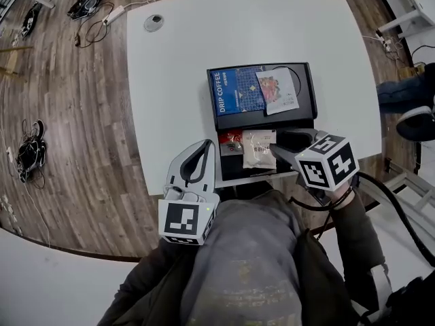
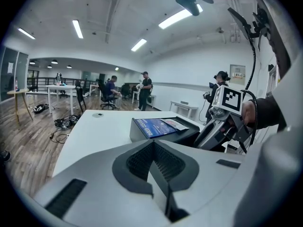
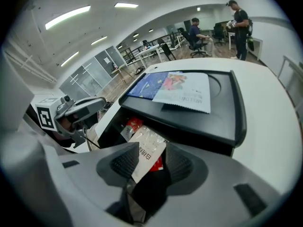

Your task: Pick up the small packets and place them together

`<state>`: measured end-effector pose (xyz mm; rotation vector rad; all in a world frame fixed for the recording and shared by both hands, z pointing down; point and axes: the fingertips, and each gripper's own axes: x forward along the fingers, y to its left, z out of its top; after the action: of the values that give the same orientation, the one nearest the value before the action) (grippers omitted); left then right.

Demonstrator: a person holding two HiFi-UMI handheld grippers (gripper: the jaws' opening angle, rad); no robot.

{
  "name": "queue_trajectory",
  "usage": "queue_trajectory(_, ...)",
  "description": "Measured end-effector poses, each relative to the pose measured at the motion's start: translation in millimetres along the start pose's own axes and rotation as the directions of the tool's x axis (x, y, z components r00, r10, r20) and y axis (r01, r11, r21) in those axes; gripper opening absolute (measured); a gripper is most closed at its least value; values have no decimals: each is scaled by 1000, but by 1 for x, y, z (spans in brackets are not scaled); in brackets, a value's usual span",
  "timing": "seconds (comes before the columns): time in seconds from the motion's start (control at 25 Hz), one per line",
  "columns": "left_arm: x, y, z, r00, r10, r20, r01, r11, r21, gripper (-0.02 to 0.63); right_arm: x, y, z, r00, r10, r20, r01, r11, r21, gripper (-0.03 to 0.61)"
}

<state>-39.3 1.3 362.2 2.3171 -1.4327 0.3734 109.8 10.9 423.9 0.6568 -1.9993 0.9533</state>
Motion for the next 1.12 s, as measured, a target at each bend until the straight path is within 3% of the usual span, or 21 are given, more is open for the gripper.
queue_trajectory(0.24,4,11,-2,1000,7,-2,-7,1000,-22,3,17,3,-7,998,-7,-65,8,1000,11,166)
queue_trajectory(0.64,4,27,-10,1000,21,-18,-22,999,-49,3,37,-3,-20,982,-137,-127,129,989,-68,164)
queue_trajectory(0.68,4,27,-10,1000,20,-18,-21,998,-51,3,37,-6,-20,980,-161,-121,150,984,-91,149)
queue_trajectory(0.76,5,26,-8,1000,18,-16,-19,998,-53,3,37,-8,-20,977,-182,-111,166,976,-141,36)
queue_trajectory(0.8,5,26,-8,1000,18,-16,-19,998,-52,3,38,-5,-20,979,-171,-109,153,975,-160,2)
queue_trajectory(0.96,3,28,-9,1000,23,-18,-24,998,-49,3,38,10,-15,992,-109,-66,93,973,-211,2)
queue_trajectory(1.12,2,26,-10,1000,21,-19,-22,998,-51,3,32,25,-6,1000,-23,-15,19,980,-198,2)
